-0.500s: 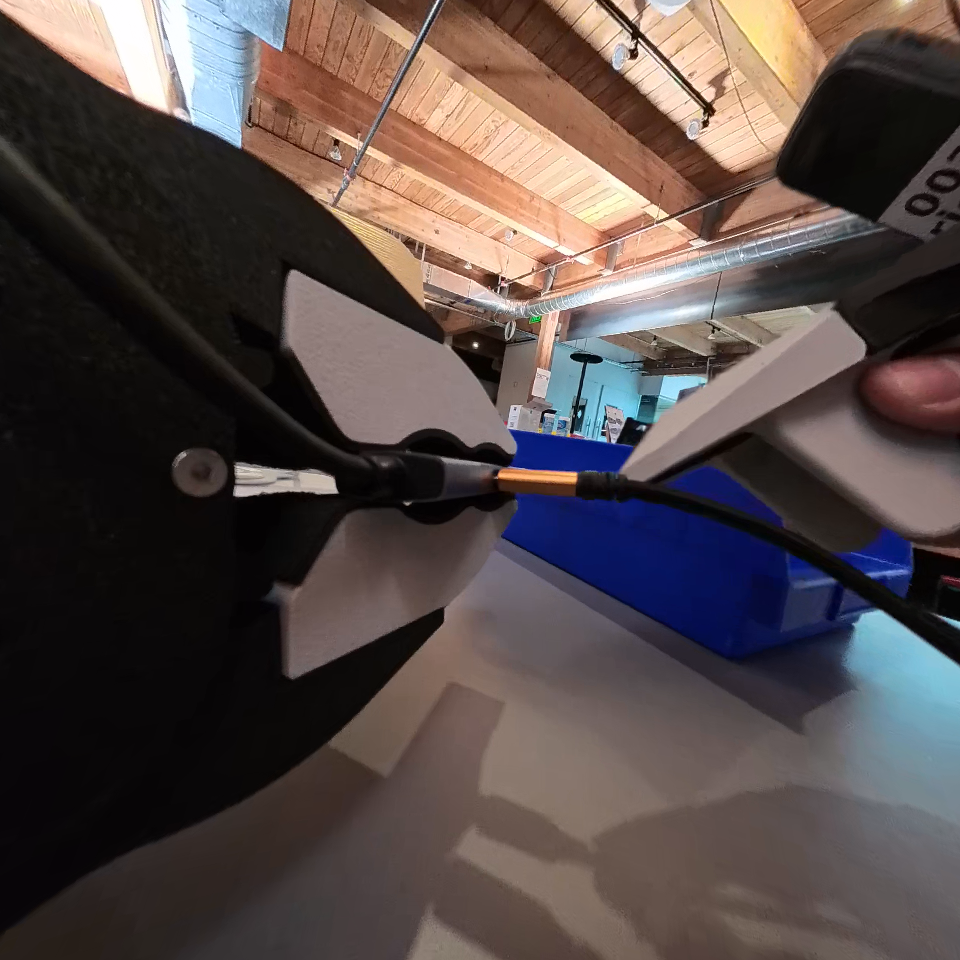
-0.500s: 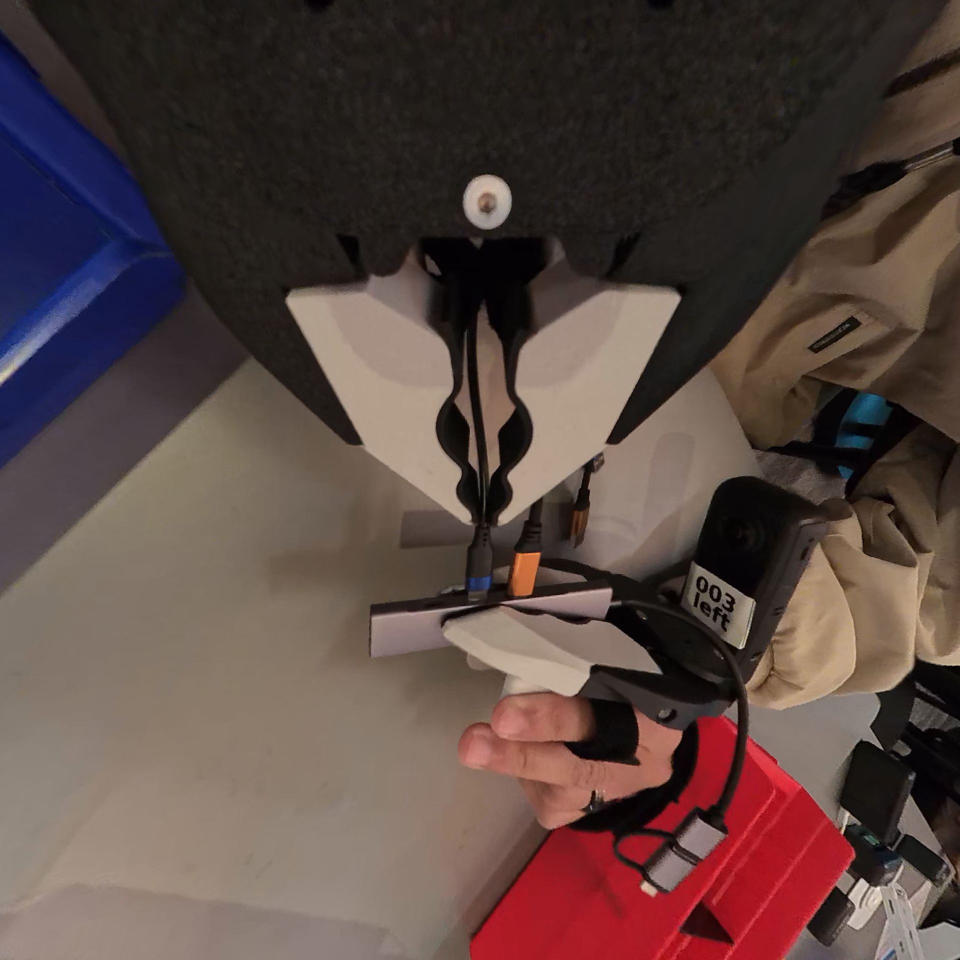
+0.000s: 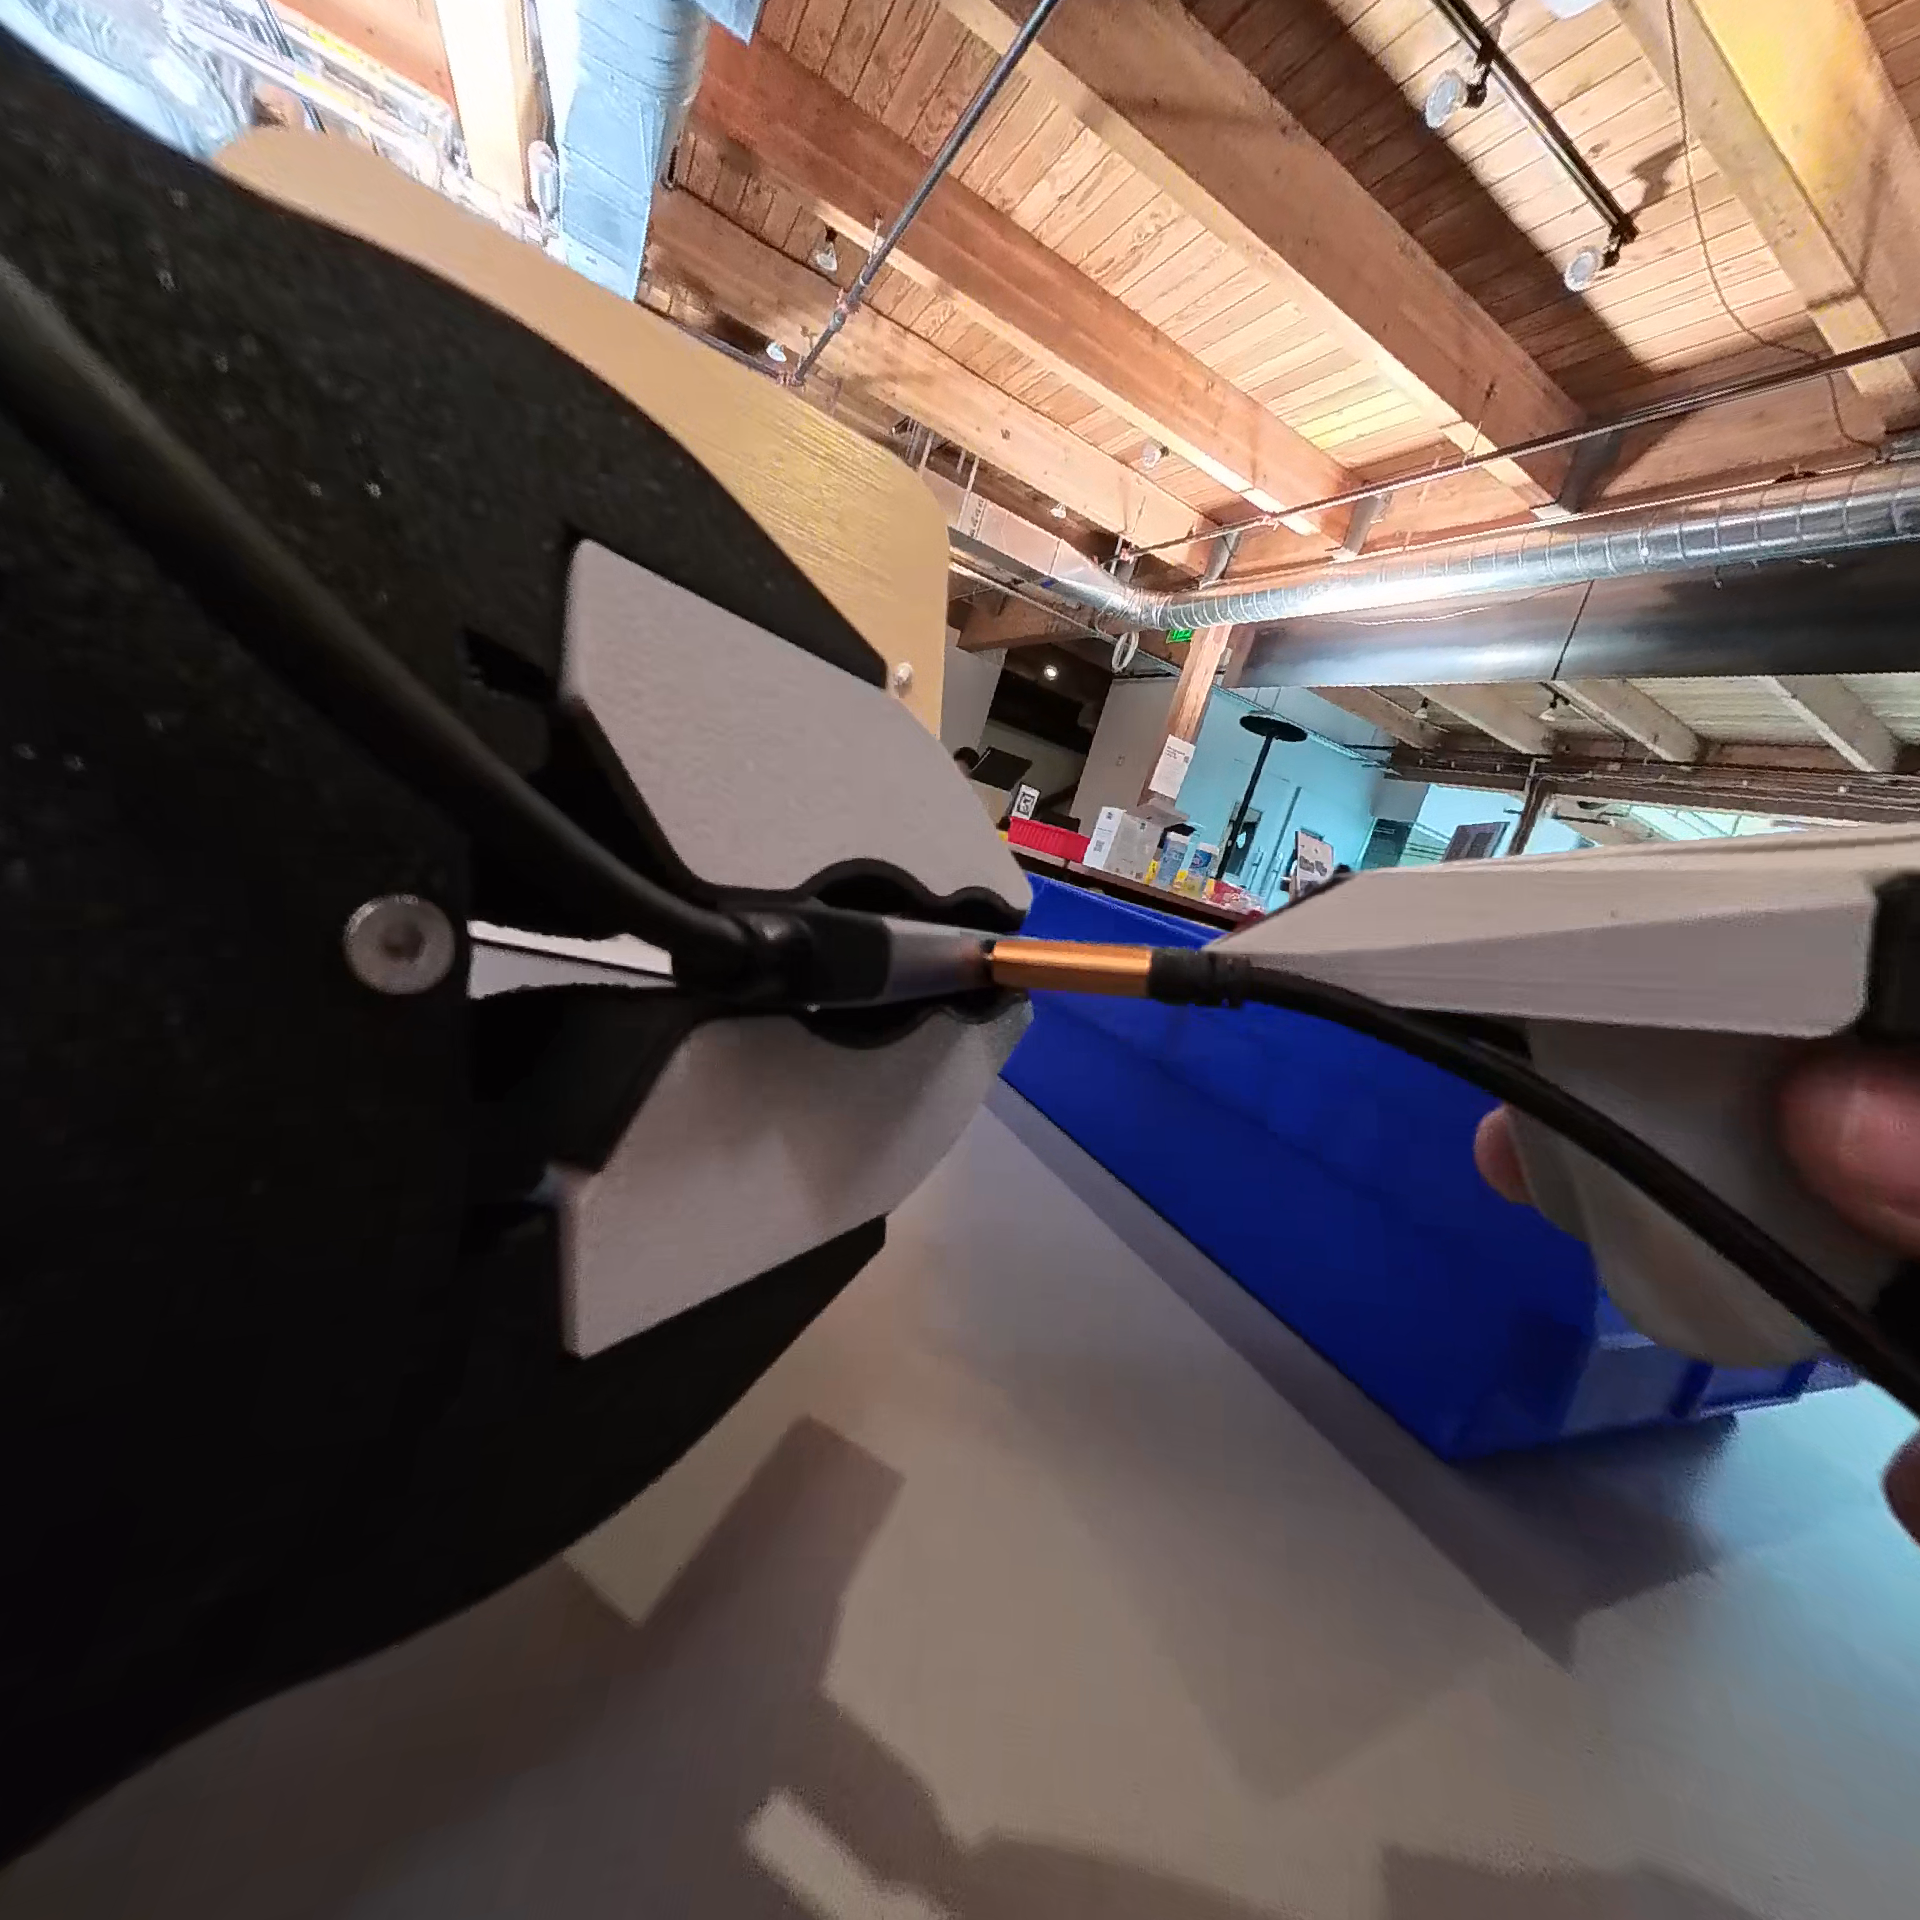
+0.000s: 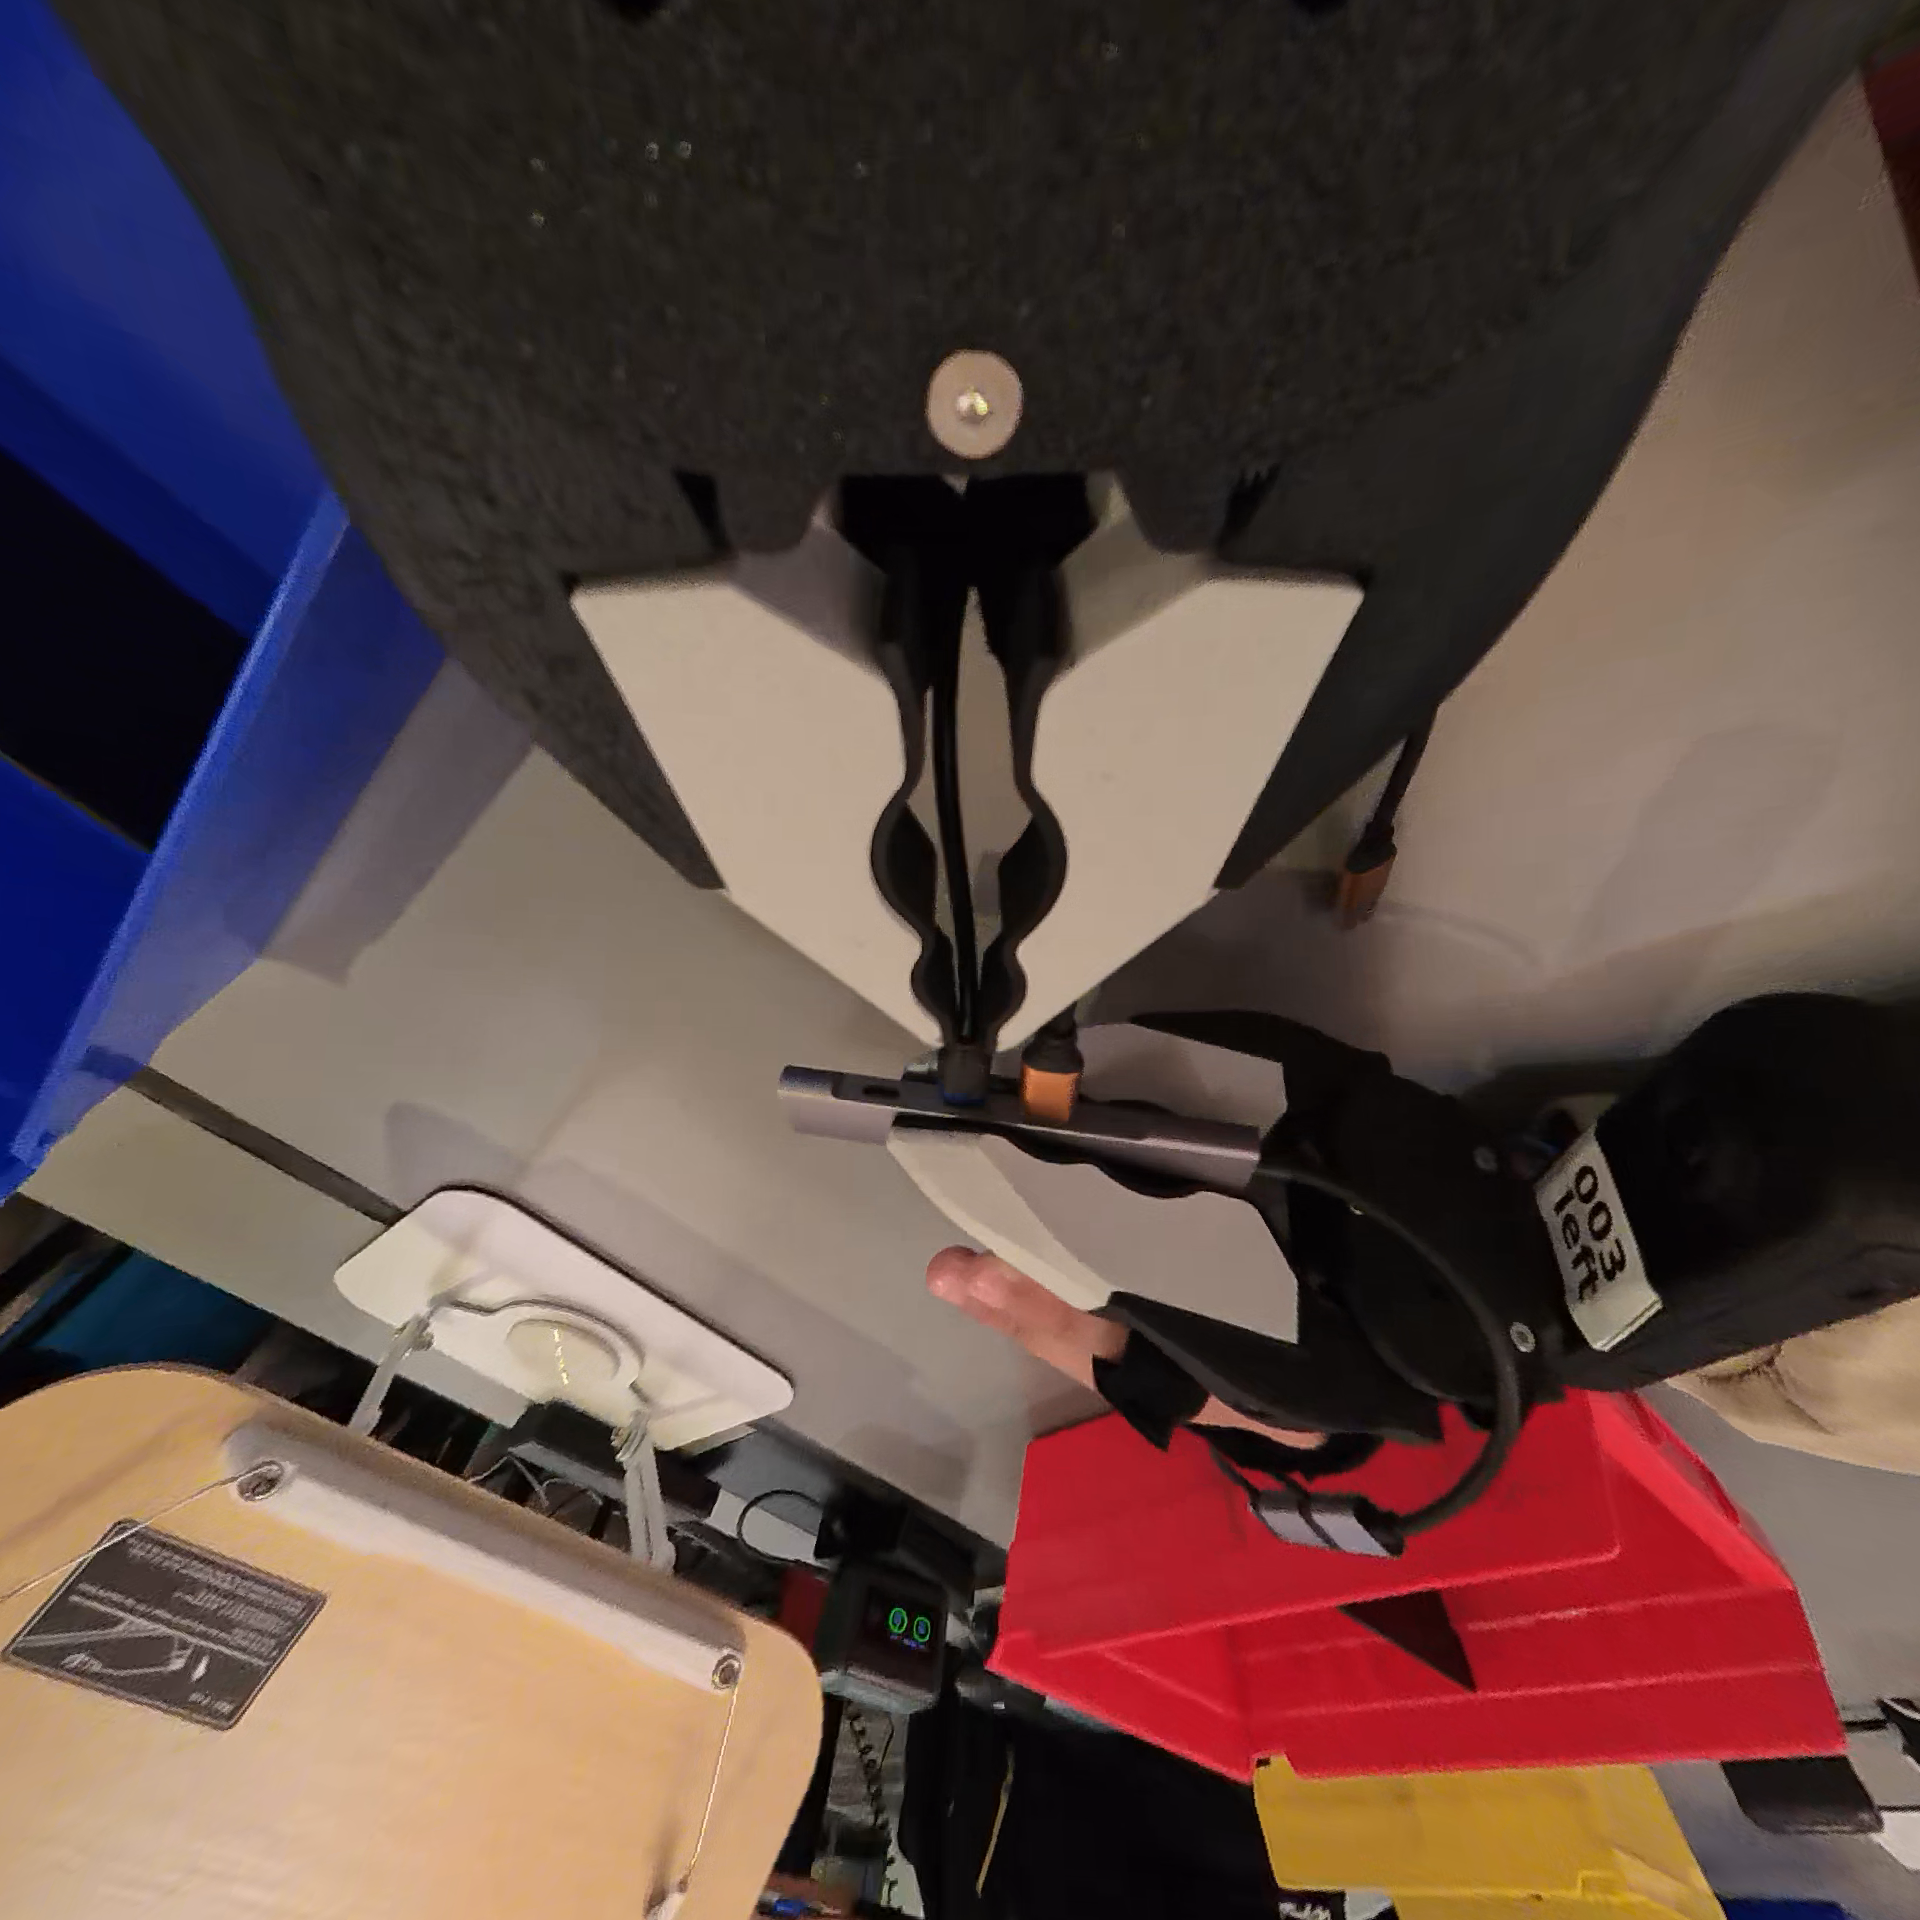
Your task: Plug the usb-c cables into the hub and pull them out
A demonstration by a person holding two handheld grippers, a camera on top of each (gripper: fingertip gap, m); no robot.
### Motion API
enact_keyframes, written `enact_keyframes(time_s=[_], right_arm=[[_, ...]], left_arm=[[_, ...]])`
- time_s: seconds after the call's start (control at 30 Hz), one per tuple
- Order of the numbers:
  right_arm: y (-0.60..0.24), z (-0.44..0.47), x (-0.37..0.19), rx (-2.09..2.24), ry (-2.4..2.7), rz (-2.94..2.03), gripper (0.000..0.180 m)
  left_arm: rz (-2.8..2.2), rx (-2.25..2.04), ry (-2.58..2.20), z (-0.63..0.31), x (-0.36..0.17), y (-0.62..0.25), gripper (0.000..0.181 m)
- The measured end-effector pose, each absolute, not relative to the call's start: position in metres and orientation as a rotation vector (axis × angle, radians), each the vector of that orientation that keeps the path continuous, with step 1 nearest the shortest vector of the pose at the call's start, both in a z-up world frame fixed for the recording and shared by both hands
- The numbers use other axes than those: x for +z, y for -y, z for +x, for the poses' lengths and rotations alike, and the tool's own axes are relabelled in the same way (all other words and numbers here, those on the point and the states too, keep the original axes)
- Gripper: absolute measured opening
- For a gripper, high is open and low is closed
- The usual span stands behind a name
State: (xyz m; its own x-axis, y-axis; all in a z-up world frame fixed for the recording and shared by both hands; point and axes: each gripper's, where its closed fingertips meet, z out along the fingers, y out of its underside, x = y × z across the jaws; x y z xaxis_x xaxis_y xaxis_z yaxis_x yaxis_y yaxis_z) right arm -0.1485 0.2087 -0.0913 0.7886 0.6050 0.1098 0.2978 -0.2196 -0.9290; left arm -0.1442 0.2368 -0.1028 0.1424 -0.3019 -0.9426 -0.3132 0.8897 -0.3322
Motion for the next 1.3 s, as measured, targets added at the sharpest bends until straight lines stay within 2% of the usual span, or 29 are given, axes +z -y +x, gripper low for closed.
enact_keyframes(time_s=[0.47,0.7,0.8,0.9,1.0,1.17,1.3], right_arm=[[-0.194,-0.147,-0.085,0.511,0.704,-1.811,0.002],[-0.197,-0.147,-0.099,0.533,0.713,-1.875,0.003],[-0.195,-0.150,-0.078,0.609,0.714,-1.781,0.004],[-0.194,-0.138,-0.040,0.659,0.634,-1.623,0.019],[-0.194,-0.112,-0.011,0.754,0.494,-1.515,0.026],[-0.200,-0.093,-0.004,0.861,0.375,-1.487,0.030],[-0.201,-0.116,-0.031,0.808,0.505,-1.606,0.031]], left_arm=[[-0.450,0.055,-1.469,-0.141,-0.102,-0.219,0.009],[-0.454,0.075,-1.450,-0.143,-0.100,-0.227,0.009],[-0.544,-0.118,-1.390,-0.146,-0.087,-0.227,0.009],[-0.715,-0.351,-1.309,-0.156,-0.076,-0.241,0.010],[-0.872,-0.662,-1.227,-0.162,-0.069,-0.250,0.009],[-1.113,-1.308,-1.179,-0.160,-0.069,-0.235,0.009],[-1.173,-1.606,-1.210,-0.160,-0.067,-0.218,0.010]])
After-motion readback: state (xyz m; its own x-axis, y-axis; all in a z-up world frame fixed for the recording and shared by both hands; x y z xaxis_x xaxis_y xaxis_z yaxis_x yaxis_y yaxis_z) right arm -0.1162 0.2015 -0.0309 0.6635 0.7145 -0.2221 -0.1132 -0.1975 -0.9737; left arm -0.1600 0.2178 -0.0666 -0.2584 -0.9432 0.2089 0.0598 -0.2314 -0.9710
